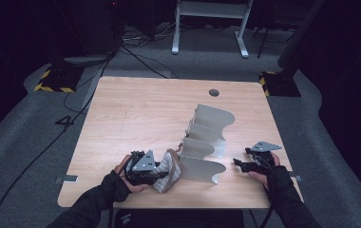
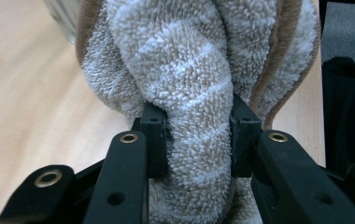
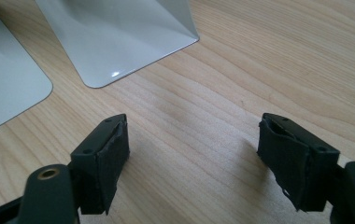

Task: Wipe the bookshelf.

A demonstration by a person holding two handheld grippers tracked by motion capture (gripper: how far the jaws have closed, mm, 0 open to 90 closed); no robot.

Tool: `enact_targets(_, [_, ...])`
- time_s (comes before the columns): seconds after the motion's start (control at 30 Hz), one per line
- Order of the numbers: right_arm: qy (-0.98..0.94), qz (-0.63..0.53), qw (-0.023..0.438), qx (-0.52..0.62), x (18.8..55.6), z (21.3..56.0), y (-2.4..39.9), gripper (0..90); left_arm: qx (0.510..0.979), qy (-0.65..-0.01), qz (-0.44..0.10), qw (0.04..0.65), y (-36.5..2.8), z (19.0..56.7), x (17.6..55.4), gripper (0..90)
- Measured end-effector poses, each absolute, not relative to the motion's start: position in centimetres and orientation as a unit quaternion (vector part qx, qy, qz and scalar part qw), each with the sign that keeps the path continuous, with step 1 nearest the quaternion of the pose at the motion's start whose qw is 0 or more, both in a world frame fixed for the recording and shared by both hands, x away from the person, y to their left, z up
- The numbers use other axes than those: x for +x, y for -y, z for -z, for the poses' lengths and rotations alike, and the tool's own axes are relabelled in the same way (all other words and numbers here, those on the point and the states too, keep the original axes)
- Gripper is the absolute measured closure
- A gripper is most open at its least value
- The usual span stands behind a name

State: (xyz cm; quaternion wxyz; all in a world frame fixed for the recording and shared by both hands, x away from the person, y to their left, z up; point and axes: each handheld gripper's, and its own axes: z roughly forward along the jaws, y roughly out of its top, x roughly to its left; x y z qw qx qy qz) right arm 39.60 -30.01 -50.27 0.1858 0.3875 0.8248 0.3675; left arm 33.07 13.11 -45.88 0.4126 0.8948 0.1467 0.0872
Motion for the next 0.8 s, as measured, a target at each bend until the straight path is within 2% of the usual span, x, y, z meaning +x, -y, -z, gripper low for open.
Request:
enact_targets(0.17, [-0.825, -0.368, 0.185, 0.387, 39.6, 50.3, 30.0, 25.5, 0.907, -0.159, -0.063, 0.385, -11.4, 48.1, 32.6, 66.2])
enact_targets(0.3, [-0.826, -0.368, 0.185, 0.385, 39.6, 50.3, 30.0, 25.6, 0.909, -0.161, -0.073, 0.378, -10.9, 48.1, 32.4, 66.0])
enact_targets(0.47, [-0.826, -0.368, 0.184, 0.386, 39.6, 50.3, 30.0, 25.6, 0.895, -0.150, -0.081, 0.411, -11.5, 46.2, 31.9, 66.0])
enact_targets(0.63, [-0.826, -0.368, 0.184, 0.386, 39.6, 50.3, 30.0, 25.6, 0.865, -0.151, -0.120, 0.463, -12.5, 42.9, 32.1, 66.0])
enact_targets(0.8, [-0.825, -0.368, 0.184, 0.387, 39.6, 50.3, 30.0, 25.5, 0.848, -0.156, -0.149, 0.485, -12.5, 41.9, 34.5, 66.0])
